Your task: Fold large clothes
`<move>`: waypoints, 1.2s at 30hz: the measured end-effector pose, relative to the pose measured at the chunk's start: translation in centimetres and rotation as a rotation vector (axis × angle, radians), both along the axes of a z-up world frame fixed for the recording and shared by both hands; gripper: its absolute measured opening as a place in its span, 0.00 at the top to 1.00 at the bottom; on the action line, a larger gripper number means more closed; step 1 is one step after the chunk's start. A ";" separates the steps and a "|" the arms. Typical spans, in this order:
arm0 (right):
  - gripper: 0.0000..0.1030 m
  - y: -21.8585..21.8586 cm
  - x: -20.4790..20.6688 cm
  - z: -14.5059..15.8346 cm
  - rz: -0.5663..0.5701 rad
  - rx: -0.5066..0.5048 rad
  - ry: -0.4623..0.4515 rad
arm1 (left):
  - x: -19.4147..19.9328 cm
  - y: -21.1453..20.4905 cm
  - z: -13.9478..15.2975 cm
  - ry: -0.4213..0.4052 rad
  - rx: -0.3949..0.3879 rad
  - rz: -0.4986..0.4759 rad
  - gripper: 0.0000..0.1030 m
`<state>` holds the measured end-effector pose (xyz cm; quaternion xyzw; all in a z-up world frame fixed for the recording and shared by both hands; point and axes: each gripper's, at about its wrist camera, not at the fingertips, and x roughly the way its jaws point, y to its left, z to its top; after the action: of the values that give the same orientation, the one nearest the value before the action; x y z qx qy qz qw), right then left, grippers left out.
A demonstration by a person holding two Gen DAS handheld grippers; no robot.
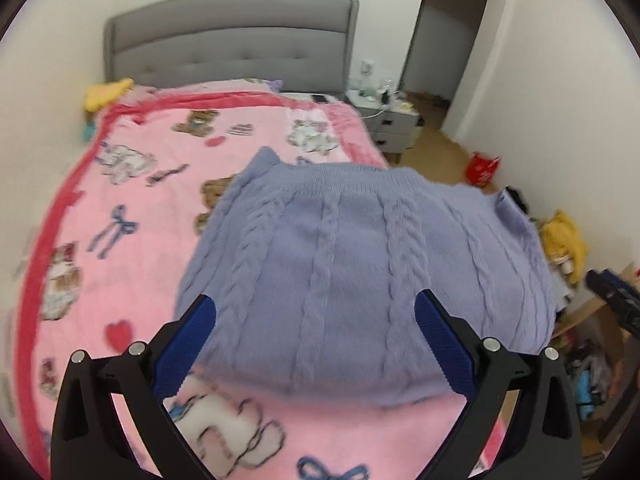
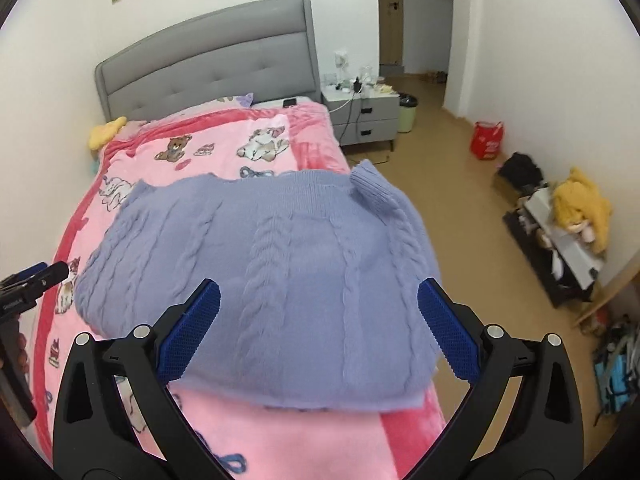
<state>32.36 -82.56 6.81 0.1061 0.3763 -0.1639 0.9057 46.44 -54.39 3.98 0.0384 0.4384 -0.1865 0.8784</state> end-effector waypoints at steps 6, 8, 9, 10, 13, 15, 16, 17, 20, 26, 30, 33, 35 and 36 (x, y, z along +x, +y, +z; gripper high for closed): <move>0.08 3.6 -3.9 2.6 -0.060 -0.130 0.026 | -4.9 0.0 2.4 -0.021 0.014 0.029 0.05; 0.08 4.7 -4.5 3.1 -0.036 -0.157 0.040 | -6.0 0.2 3.1 -0.020 -0.015 0.019 0.05; 0.08 5.0 -4.7 3.2 -0.029 -0.157 0.046 | -6.6 0.2 3.5 -0.022 -0.006 0.031 0.05; 0.08 5.3 -4.9 3.4 -0.023 -0.154 0.046 | -7.0 0.2 3.8 -0.031 -0.008 0.034 0.05; 0.08 6.0 -5.4 3.7 -0.018 -0.156 0.049 | -7.8 0.2 4.8 -0.044 -0.033 0.012 0.05; 0.08 6.2 -5.4 3.7 -0.017 -0.170 0.055 | -7.7 -0.3 5.2 -0.044 -0.038 -0.008 0.05; 0.08 6.3 -5.1 3.7 -0.019 -0.176 0.057 | -7.7 -0.6 5.4 -0.047 -0.032 -0.013 0.05; 0.08 6.3 -5.1 3.7 -0.022 -0.180 0.058 | -7.8 -0.8 5.5 -0.058 -0.025 -0.018 0.05; 0.08 6.1 -4.8 3.8 -0.032 -0.176 0.058 | -7.6 -1.7 5.7 -0.071 -0.008 -0.042 0.05; 0.08 5.6 -4.4 3.3 -0.045 -0.172 0.070 | -7.3 -2.7 5.5 -0.032 -0.051 -0.061 0.05; 0.08 5.2 -4.2 3.3 -0.054 -0.180 0.067 | -7.5 -3.3 5.4 -0.040 -0.059 -0.067 0.05; 0.08 4.9 -4.2 3.5 -0.061 -0.173 0.060 | -7.9 -3.9 5.8 -0.075 -0.044 -0.086 0.05; 0.08 4.7 -4.2 3.5 -0.064 -0.165 0.054 | -8.0 -4.3 6.0 -0.084 -0.037 -0.094 0.05; 0.08 4.6 -4.3 3.6 -0.068 -0.165 0.053 | -8.1 -4.4 6.1 -0.087 -0.037 -0.089 0.05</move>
<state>28.10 -77.95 10.37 0.0392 0.3817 -0.2278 0.8949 38.39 -58.83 10.07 0.0498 0.3943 -0.2317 0.8879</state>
